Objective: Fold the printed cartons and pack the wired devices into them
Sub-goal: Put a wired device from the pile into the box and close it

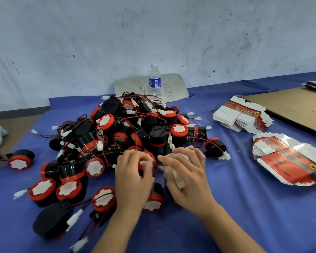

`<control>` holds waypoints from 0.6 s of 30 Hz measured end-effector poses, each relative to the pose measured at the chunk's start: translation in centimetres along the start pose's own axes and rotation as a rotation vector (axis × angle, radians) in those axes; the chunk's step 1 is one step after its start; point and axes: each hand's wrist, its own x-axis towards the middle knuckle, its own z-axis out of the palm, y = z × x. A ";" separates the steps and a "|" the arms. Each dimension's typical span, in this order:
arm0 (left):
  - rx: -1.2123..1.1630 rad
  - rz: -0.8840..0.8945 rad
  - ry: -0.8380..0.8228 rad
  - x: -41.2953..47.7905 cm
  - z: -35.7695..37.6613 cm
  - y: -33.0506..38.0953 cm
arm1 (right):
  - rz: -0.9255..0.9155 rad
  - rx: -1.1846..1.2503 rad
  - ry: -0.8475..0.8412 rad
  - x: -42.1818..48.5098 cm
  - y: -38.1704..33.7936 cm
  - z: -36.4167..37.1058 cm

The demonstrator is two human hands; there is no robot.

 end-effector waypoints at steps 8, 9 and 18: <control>0.299 0.016 -0.845 1.1 -2.3 -1.0 | 0.083 0.035 0.057 -0.1 0.9 0.1; 0.327 0.028 -0.912 1.1 -2.6 -1.2 | 0.085 0.034 0.058 -0.2 1.0 0.1; 0.020 0.001 -0.539 1.6 -3.3 0.0 | 0.105 0.082 0.178 -0.2 0.7 0.1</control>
